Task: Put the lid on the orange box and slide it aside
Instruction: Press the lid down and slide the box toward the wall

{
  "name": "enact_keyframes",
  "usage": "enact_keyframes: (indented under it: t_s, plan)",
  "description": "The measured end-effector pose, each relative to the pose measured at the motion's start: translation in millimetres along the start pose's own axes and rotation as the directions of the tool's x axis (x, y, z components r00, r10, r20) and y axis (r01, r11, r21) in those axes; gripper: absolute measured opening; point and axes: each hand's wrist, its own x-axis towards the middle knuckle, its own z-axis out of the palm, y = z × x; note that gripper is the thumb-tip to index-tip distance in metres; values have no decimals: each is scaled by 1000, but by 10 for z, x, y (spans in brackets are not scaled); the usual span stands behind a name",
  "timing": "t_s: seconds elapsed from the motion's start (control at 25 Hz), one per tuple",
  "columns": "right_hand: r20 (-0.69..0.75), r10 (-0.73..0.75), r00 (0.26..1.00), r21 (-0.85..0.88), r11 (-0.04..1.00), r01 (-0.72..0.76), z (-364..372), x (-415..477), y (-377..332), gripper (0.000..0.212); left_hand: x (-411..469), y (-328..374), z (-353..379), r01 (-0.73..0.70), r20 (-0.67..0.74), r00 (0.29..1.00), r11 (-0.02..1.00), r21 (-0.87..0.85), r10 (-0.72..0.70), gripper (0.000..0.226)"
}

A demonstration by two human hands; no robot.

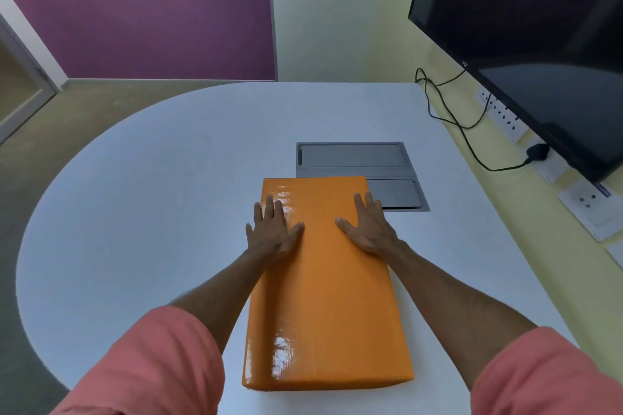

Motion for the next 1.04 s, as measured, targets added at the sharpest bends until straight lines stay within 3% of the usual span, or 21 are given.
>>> enact_keyframes:
  t_s: [0.2,0.4,0.76,0.84,1.04]
  plan:
    - [-4,165,986,333,930,-154,20,-269,129,102,-139,-127,7,89,47,995,982,-167,-82,84]
    - [107,232,967,497,830,-254,135,-558,178,111,-345,-305,136,123,114,990,903,-412,-82,76]
    - [87,230,969,543,805,-240,20,-585,146,103,-428,-220,96,125,114,990,862,-491,-79,77]
    - [11,293,956,594,767,-242,-168,-683,303,101,-388,59,23,64,137,991,870,-488,4,77]
    - [1,281,960,607,763,-225,-389,-650,376,97,-321,279,-93,59,139,990,843,-535,20,79]
